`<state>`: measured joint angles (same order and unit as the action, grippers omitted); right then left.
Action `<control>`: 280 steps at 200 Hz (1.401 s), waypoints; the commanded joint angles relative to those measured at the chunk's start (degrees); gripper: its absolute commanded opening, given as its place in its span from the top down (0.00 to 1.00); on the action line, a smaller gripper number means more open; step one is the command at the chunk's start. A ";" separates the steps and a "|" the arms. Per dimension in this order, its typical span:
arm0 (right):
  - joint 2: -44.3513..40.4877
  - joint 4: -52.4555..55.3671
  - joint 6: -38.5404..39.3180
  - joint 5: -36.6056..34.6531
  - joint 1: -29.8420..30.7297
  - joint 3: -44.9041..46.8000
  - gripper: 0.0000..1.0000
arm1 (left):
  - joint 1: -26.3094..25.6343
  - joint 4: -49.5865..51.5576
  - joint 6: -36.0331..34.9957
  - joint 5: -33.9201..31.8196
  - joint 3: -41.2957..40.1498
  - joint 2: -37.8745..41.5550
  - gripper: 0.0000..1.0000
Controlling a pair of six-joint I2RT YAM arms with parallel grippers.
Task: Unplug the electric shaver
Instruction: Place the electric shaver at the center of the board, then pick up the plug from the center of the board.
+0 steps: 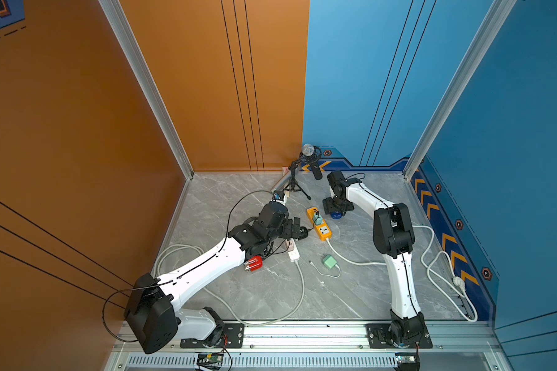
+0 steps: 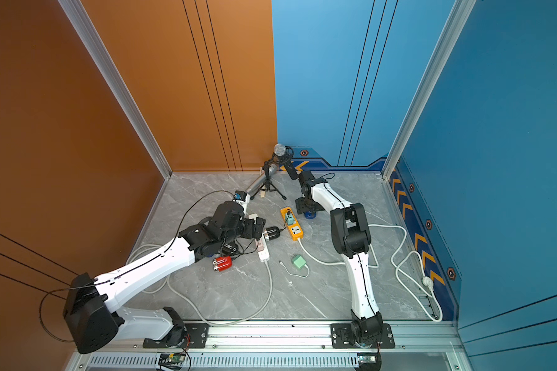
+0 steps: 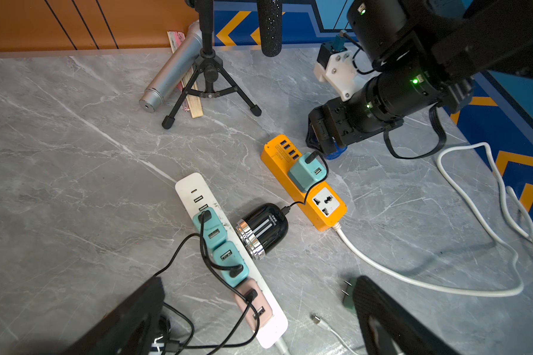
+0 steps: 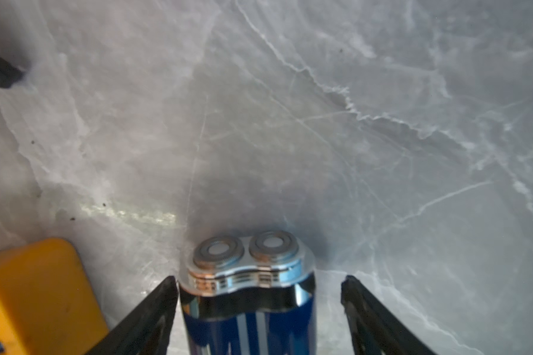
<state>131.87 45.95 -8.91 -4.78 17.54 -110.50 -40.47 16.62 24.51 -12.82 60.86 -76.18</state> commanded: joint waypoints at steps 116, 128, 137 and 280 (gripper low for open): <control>-53.92 -3.24 -5.71 -1.16 19.49 54.70 0.19 | 16.13 1.27 0.41 15.34 2.13 -3.79 0.01; -54.95 -5.93 -7.81 -0.92 21.32 58.26 0.20 | 16.47 1.25 0.14 15.62 2.29 -3.89 0.01; -54.93 -7.67 -8.50 -0.57 22.26 59.92 0.20 | 16.72 1.27 0.07 15.89 2.32 -4.02 0.01; -37.55 -14.68 -2.87 7.50 23.07 56.29 0.40 | 17.00 1.32 2.16 14.32 -3.52 1.48 0.01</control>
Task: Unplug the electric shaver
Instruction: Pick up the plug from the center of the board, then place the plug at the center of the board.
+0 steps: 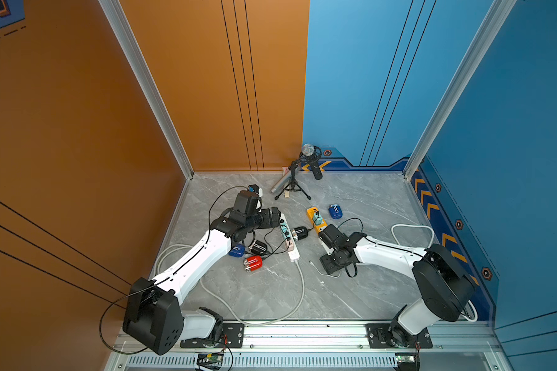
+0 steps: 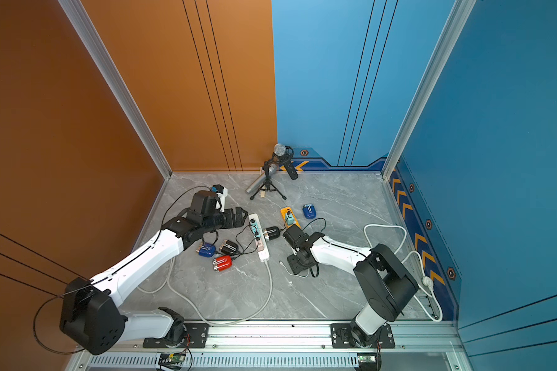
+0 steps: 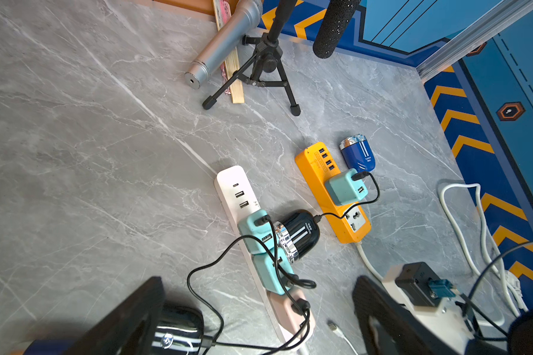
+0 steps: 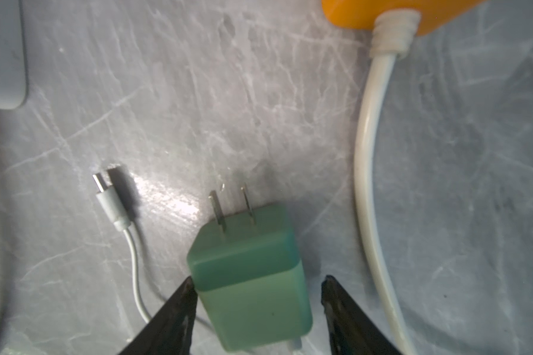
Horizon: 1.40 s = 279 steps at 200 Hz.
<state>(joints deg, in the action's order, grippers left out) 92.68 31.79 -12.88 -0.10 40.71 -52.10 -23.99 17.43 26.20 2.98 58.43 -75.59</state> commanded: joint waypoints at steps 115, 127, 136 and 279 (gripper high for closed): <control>-4.68 8.85 2.95 0.69 -2.08 -17.44 0.62 | 4.35 0.50 0.39 -0.98 0.01 1.56 0.01; -5.48 9.09 2.93 0.11 -2.34 -21.32 0.63 | 5.21 0.50 0.55 -1.02 0.02 2.14 0.01; -5.35 9.25 3.27 0.31 -2.63 -24.60 0.63 | 5.83 0.54 0.57 -1.14 0.10 2.53 0.01; 52.49 9.21 -1.63 5.38 4.16 -99.61 0.65 | 15.98 2.52 1.22 -4.83 -2.31 12.22 0.01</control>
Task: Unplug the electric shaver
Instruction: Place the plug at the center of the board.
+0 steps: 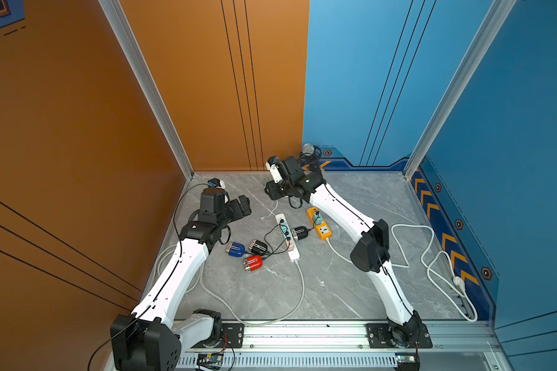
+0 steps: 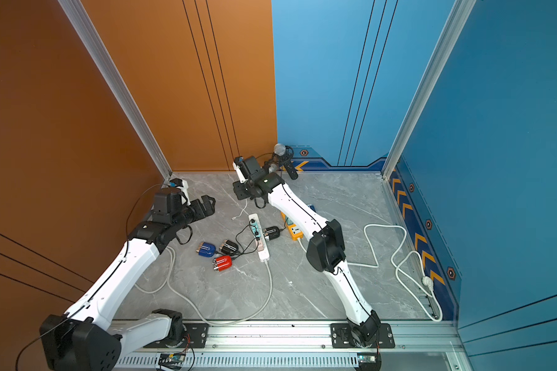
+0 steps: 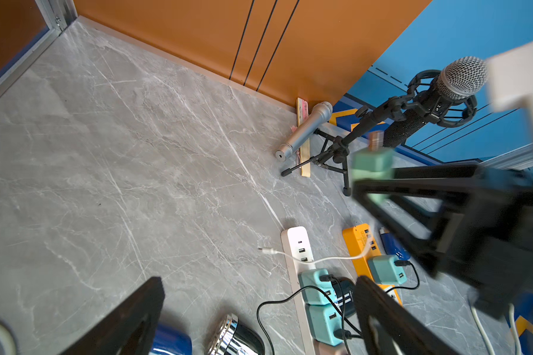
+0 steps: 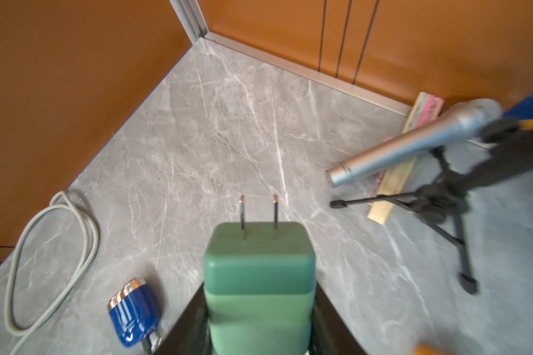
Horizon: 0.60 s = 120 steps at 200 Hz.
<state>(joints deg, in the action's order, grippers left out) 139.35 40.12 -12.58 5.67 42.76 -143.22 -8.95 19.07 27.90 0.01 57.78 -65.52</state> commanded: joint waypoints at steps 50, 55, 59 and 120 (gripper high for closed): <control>14.27 -2.95 -2.91 -4.99 5.22 -9.89 0.65 | 2.53 1.41 -1.35 -0.99 -4.75 4.66 0.01; 14.86 -3.02 -3.13 -5.34 5.37 -9.94 0.65 | 2.61 1.50 -1.41 -1.02 -4.94 4.78 0.01; 15.28 -3.09 -3.20 -5.52 5.48 -9.89 0.65 | 2.70 1.57 -1.44 -0.98 -5.16 4.91 0.01; 20.15 -4.14 -3.46 -11.55 6.89 -9.89 0.63 | 2.89 1.63 -1.45 -0.76 -7.20 6.35 0.01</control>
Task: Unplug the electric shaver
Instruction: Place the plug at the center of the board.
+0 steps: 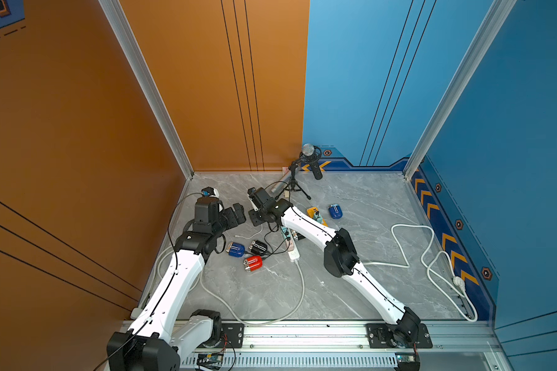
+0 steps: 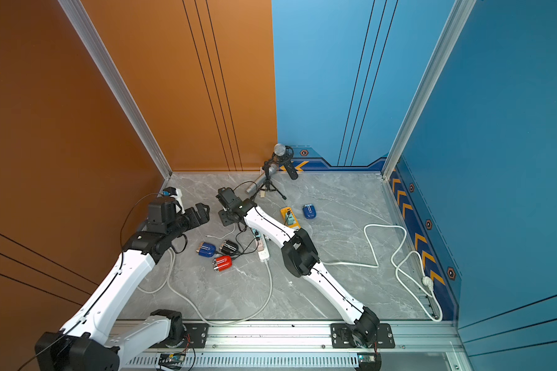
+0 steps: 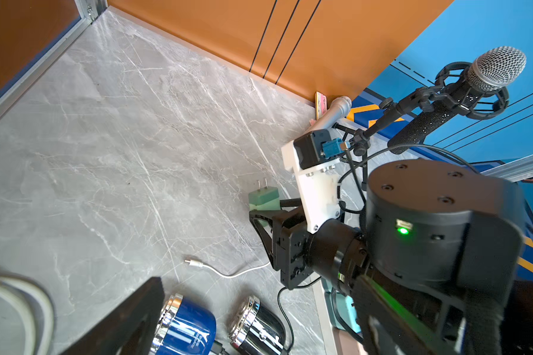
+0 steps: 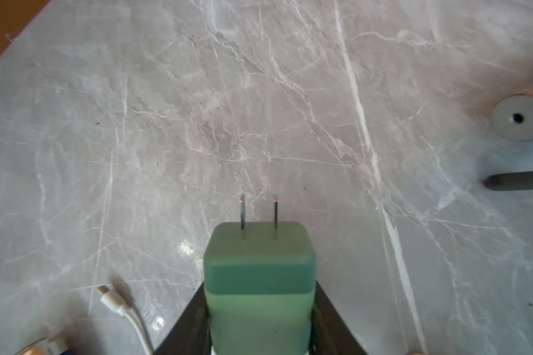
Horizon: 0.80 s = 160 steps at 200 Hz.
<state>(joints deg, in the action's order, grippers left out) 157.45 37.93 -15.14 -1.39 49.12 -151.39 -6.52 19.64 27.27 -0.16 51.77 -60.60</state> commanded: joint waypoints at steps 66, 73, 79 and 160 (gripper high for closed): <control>6.03 -4.85 -0.33 -8.99 1.50 -4.10 0.55 | 0.55 1.77 0.80 0.41 -3.87 4.18 0.01; 6.51 -4.87 -0.40 -9.17 1.41 -5.03 0.54 | 0.59 1.80 1.09 0.51 -4.18 4.51 0.01; 6.69 -5.24 -0.43 -9.55 1.41 -5.30 0.53 | 0.57 1.81 1.30 0.60 -4.54 4.82 0.01; 6.96 -8.15 -0.57 -7.50 0.59 -5.55 0.35 | 0.59 2.60 3.23 0.95 -7.27 7.91 0.01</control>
<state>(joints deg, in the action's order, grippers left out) 163.72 32.32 -16.12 -9.21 49.80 -155.20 -6.37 20.93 29.65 0.23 45.28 -53.98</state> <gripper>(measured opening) 0.622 0.987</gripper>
